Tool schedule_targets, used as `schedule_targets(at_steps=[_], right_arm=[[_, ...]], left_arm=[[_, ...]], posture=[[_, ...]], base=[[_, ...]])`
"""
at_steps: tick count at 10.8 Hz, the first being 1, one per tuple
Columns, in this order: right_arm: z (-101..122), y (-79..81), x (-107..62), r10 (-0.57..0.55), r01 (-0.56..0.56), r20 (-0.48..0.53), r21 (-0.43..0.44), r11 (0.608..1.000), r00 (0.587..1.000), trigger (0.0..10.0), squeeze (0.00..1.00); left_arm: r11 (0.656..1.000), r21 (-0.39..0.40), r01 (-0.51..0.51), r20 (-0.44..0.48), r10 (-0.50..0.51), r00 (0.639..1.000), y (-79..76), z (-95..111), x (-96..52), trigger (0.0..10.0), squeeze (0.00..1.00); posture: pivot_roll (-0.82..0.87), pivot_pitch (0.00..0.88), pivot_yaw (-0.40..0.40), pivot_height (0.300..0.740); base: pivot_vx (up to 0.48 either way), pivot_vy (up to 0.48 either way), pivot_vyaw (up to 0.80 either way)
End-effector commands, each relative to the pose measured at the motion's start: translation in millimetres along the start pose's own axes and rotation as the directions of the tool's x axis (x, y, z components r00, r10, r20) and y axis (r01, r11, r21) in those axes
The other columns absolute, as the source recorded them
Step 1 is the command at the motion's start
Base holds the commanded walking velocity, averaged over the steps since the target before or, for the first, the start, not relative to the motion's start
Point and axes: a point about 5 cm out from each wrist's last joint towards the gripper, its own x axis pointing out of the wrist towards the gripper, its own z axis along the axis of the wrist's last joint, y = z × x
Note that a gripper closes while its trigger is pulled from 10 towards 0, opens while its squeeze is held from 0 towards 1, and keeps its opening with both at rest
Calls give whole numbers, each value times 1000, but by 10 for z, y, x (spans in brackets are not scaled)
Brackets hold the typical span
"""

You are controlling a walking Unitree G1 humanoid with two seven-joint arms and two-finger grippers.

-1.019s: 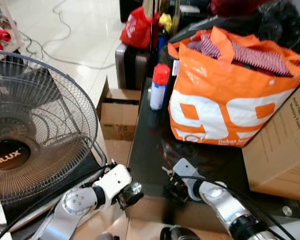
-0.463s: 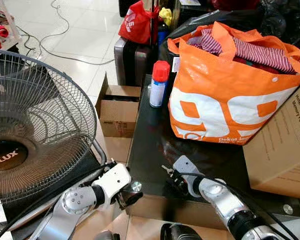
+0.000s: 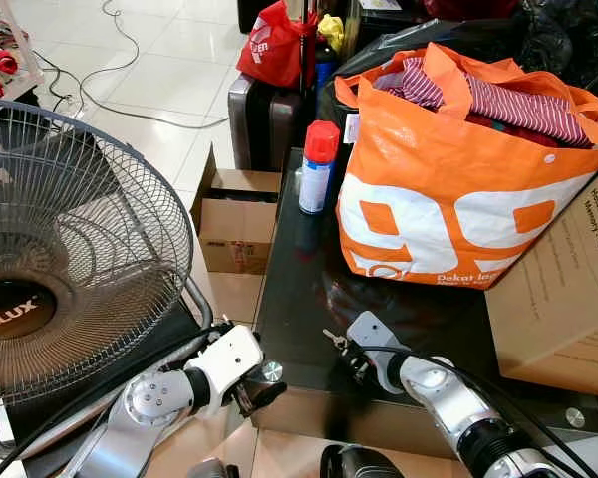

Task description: Hang keys on a hook

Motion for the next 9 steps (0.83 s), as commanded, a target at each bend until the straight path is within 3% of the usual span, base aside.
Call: schedule_targets(at_steps=[1, 9], right_arm=[[-156, -58, -57, -13, 14, -65, 4, 1000, 998, 0, 0], [-232, -84, -100, -19, 19, -82, 4, 1000, 996, 78, 0]], left_arm=[[1000, 11, 14, 4, -14, 1000, -19, 26, 19, 10000, 0], [1000, 16, 19, 2, -19, 1000, -2, 17, 47, 10000, 0]], posture=[[-55, 105, -52, 740], [-58, 100, -50, 740]], base=[[0, 0, 0], [0, 0, 0]])
